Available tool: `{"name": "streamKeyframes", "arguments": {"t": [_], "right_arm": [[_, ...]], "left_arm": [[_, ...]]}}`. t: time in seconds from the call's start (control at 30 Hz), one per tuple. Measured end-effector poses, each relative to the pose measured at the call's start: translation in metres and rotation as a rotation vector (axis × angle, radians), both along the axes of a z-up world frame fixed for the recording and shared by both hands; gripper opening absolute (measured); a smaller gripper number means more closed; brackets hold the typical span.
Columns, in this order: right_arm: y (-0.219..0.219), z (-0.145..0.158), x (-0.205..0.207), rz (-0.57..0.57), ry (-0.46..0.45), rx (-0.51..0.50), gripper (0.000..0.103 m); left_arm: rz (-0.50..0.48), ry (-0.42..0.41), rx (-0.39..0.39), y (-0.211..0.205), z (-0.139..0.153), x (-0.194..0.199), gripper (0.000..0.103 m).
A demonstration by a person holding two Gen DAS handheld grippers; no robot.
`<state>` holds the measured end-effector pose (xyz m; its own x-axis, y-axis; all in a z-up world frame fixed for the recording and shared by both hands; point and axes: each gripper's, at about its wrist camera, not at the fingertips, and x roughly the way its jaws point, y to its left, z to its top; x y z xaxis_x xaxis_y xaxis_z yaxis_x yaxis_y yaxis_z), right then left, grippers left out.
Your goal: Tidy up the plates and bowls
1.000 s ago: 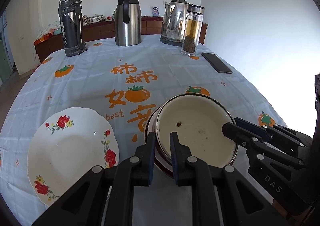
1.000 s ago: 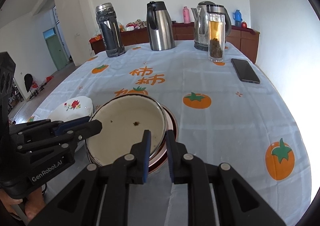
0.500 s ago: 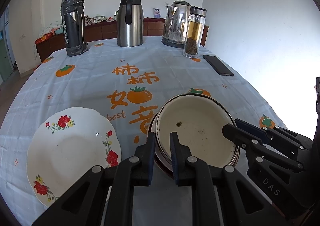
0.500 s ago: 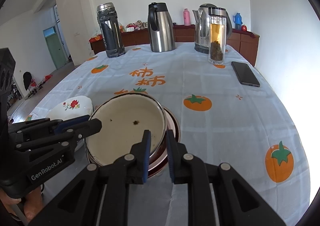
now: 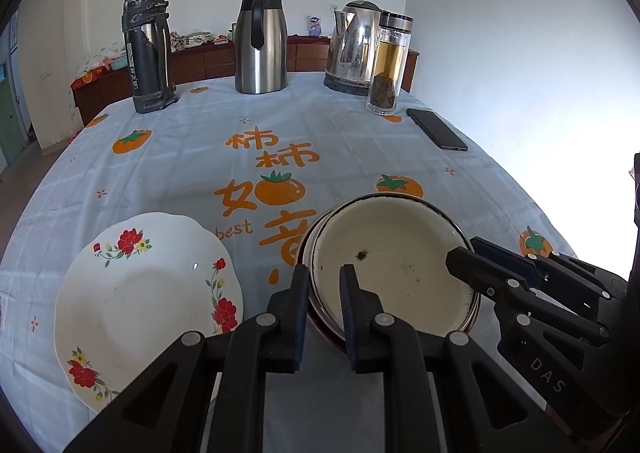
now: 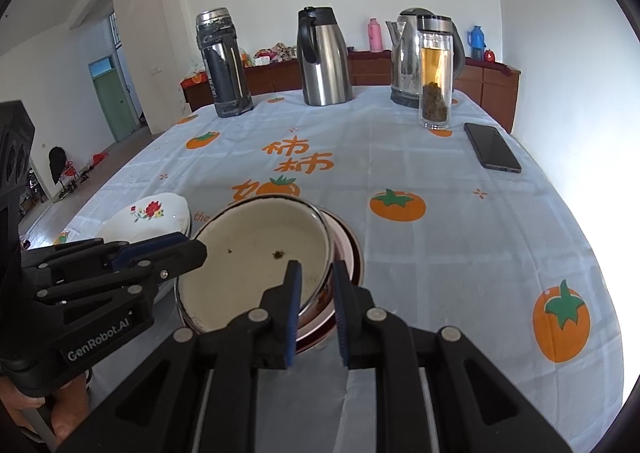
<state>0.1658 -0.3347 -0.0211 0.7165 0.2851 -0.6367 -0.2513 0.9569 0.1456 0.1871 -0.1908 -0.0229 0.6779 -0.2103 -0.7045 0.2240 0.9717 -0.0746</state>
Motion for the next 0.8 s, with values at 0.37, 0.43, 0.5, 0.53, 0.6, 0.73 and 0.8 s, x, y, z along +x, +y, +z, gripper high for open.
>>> {"name": "streamKeyframes", "arguments": {"t": [0.37,0.43,0.5,0.53,0.6,0.73,0.8], "right_arm": [[-0.0004,0.0002,-0.0003,0.000,0.000,0.000,0.017],[-0.0005,0.0003,-0.0002,0.000,0.000,0.002,0.017],[-0.0005,0.0002,-0.0003,0.000,0.000,0.002,0.017],[-0.0006,0.0003,-0.0002,-0.001,0.000,0.002,0.017],[-0.0005,0.0009,-0.0008,-0.006,-0.002,-0.006,0.019],[-0.0005,0.0013,-0.0008,-0.011,-0.001,-0.008,0.019],[-0.0003,0.0016,-0.0009,-0.010,-0.001,-0.008,0.019]], "left_arm": [[-0.006,0.004,-0.006,-0.0002,-0.0002,-0.0011,0.024],[-0.013,0.008,-0.013,-0.0012,-0.0003,-0.0019,0.028],[-0.014,0.008,-0.009,-0.0023,-0.0008,-0.0033,0.030],[-0.014,0.010,-0.009,-0.0023,-0.0010,-0.0035,0.030],[-0.014,0.012,-0.011,-0.0025,-0.0009,-0.0040,0.031],[-0.016,0.022,-0.015,-0.0028,-0.0010,-0.0043,0.035],[-0.018,0.022,-0.012,-0.0034,-0.0015,-0.0052,0.038]]}}
